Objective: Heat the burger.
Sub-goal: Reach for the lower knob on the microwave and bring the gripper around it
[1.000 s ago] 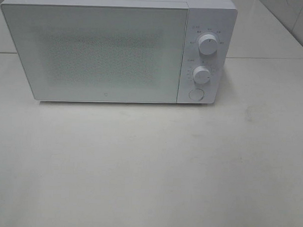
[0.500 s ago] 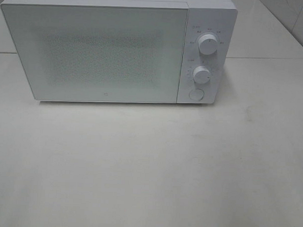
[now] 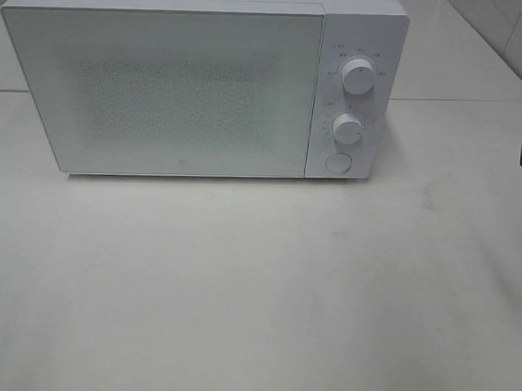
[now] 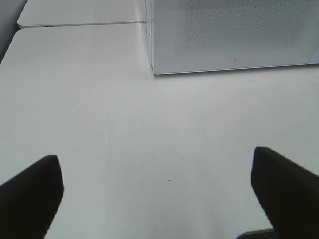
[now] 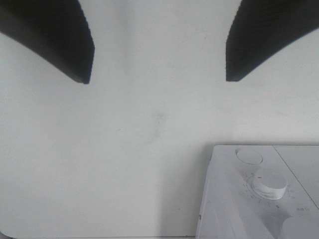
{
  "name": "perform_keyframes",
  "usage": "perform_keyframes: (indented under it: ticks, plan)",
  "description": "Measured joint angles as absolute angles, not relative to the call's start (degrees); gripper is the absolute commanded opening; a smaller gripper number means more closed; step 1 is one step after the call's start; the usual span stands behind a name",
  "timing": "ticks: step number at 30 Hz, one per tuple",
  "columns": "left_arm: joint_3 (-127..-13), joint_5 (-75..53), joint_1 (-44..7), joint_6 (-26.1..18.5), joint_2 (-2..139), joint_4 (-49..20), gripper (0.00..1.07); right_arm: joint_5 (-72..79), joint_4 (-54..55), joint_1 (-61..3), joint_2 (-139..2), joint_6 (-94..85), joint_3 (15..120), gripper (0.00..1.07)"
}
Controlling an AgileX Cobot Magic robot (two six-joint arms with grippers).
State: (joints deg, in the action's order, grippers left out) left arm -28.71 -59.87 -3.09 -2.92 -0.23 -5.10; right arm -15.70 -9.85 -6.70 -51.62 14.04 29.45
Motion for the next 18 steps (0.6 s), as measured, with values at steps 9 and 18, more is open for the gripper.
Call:
perform_keyframes:
  ticks: [9,18]
  plan:
    - [-28.7,-59.9,-3.1,-2.9,-0.2,-5.1,0.97,-7.8,-9.9,-6.7,-57.9,18.0,28.6,0.71]
    - [-28.7,-59.9,-3.1,-2.9,-0.2,-5.1,0.97,8.8,-9.9,-6.7,-59.1,18.0,20.5,0.71]
